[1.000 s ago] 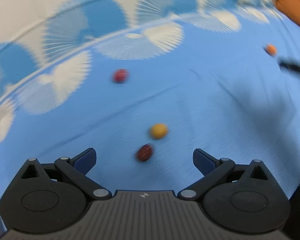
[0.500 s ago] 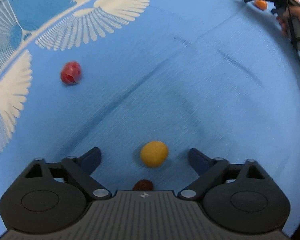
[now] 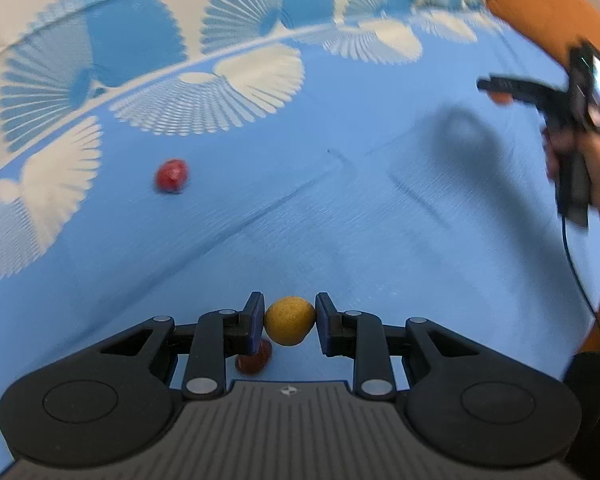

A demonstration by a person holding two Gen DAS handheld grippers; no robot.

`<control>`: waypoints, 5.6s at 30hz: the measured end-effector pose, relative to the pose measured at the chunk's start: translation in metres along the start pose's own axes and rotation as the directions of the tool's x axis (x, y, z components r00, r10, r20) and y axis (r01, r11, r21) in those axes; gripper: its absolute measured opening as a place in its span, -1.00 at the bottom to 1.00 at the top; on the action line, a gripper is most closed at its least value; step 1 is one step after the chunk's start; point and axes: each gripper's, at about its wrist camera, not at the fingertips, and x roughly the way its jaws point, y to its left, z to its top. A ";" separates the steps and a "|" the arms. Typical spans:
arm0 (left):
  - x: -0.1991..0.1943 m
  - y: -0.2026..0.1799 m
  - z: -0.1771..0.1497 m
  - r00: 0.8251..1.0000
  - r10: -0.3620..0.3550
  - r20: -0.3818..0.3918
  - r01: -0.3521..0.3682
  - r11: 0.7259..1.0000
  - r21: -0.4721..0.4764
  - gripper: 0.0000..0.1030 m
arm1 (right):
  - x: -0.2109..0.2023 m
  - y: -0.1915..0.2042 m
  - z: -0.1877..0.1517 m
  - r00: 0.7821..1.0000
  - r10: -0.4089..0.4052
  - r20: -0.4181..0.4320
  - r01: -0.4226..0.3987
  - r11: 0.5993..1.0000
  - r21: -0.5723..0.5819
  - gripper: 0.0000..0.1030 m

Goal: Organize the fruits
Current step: 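Grasp a yellow pear-like fruit with the left tool while the right tool grasps a large orange, then carry the yellow fruit and large orange over the plate with both tools, then open both tools to release the yellow fruit and orange onto the plate, then move both open tools away from the plate toward the remaining fruits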

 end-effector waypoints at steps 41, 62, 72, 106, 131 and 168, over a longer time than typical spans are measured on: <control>-0.309 0.029 -0.259 0.942 0.301 0.151 -0.211 0.877 -0.432 -0.41 | -0.458 0.188 -0.122 0.754 0.603 -0.261 -0.656 0.710 -0.256 -0.20; -0.332 0.026 -0.296 0.920 0.344 0.188 -0.203 0.829 -0.521 -0.42 | -0.483 0.230 -0.139 0.679 0.667 -0.306 -0.733 0.600 -0.320 -0.20; -0.305 0.048 -0.283 0.932 0.339 0.130 -0.219 0.810 -0.544 -0.42 | -0.457 0.250 -0.152 0.694 0.637 -0.336 -0.720 0.594 -0.359 -0.20; -0.140 0.155 -0.216 0.919 0.380 -0.105 -0.383 0.796 -0.468 1.00 | -0.295 0.357 -0.200 0.661 0.536 -0.525 -0.750 0.472 -0.463 0.38; -0.272 0.031 -0.289 0.872 0.483 -0.084 -0.466 0.763 -0.448 0.99 | -0.459 0.239 -0.184 0.697 0.600 -0.392 -0.716 0.550 -0.430 0.99; -0.246 -0.004 -0.227 0.890 0.456 0.016 -0.423 0.839 -0.343 0.99 | -0.361 0.170 -0.131 0.867 0.469 -0.167 -0.496 0.790 -0.359 0.99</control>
